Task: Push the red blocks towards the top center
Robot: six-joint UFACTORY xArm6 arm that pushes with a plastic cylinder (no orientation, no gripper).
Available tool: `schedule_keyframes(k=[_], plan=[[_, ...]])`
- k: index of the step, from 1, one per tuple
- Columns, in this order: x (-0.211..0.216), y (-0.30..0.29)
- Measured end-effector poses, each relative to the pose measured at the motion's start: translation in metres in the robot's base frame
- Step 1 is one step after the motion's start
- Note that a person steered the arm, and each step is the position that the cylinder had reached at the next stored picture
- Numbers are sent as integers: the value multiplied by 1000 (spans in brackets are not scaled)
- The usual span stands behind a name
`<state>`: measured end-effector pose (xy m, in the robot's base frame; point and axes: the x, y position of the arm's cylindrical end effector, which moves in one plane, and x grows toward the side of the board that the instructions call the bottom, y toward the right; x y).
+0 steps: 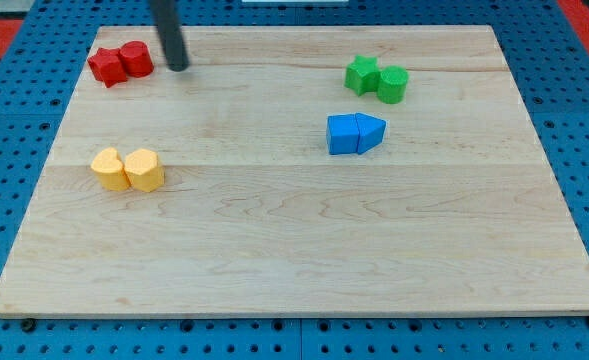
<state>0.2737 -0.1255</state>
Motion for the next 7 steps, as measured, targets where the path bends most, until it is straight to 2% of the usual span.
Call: schedule_keyframes(k=[1, 2, 3, 4, 6, 7], plan=[[0, 72], [41, 49], [125, -49], [150, -175], [140, -179], [59, -177]])
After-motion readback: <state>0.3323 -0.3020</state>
